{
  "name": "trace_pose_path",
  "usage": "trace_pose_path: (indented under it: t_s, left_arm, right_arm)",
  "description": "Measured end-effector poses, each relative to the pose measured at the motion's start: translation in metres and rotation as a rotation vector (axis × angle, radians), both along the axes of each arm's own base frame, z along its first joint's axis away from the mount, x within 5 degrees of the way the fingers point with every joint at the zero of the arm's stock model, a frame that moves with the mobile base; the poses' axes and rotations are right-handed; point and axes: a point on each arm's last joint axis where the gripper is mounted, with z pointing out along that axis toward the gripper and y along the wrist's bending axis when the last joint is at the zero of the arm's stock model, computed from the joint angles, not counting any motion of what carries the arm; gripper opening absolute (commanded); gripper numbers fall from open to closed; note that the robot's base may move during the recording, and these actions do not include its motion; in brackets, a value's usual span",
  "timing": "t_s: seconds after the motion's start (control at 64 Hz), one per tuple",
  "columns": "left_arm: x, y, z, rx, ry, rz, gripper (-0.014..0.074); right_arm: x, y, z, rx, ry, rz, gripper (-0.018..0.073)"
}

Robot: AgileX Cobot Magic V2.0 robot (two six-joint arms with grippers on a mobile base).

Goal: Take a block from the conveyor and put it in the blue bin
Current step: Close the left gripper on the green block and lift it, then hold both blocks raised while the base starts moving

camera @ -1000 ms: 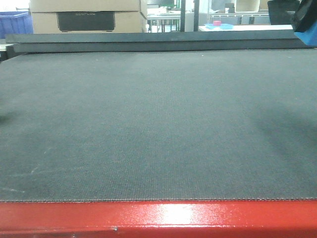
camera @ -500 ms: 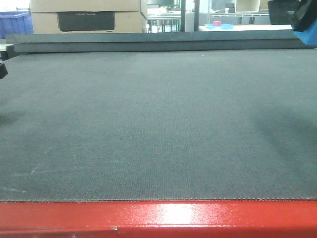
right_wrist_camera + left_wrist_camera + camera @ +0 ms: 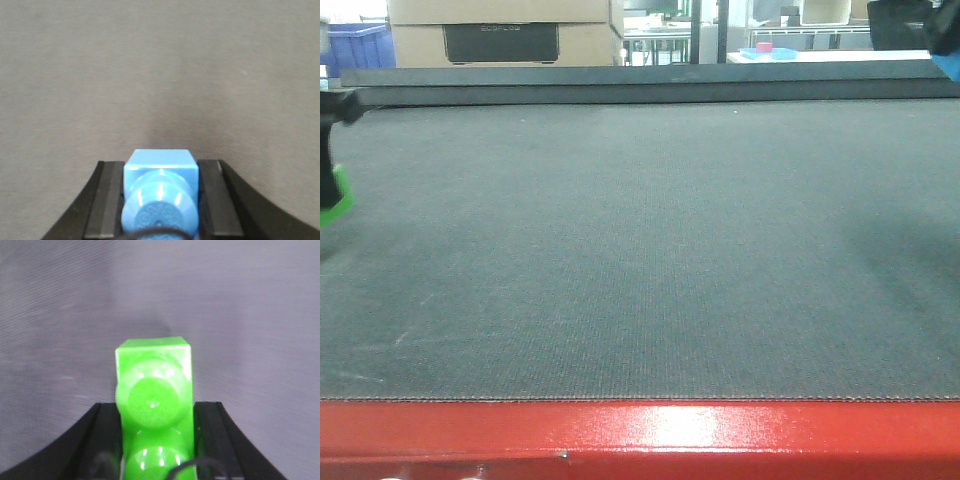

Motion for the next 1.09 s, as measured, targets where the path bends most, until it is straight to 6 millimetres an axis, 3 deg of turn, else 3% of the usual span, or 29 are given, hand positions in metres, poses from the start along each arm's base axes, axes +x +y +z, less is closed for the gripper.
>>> trace_pose_path:
  t_s: [0.281, 0.438, 0.641, 0.844, 1.094]
  left_arm:
    - [-0.047, -0.012, 0.040, -0.019, -0.164, -0.027, -0.0111]
    - [-0.081, -0.010, 0.067, -0.026, -0.283, -0.028, -0.0111]
    - [-0.126, -0.006, 0.111, -0.039, -0.477, -0.027, -0.0111]
    - [-0.174, -0.002, 0.150, -0.040, -0.671, -0.028, -0.0111]
    - [-0.206, 0.001, 0.167, -0.042, -0.780, -0.028, -0.0111]
  right_arm:
    - [-0.020, -0.012, -0.034, -0.059, 0.039, -0.007, -0.0153]
    - [-0.039, -0.017, -0.036, -0.055, 0.020, -0.007, -0.0153]
    - [-0.062, -0.023, -0.009, -0.018, -0.125, -0.010, -0.0153]
    - [-0.085, -0.029, 0.034, 0.029, -0.311, -0.013, -0.0153]
    - [-0.101, -0.034, 0.081, 0.018, -0.445, 0.009, -0.0153]
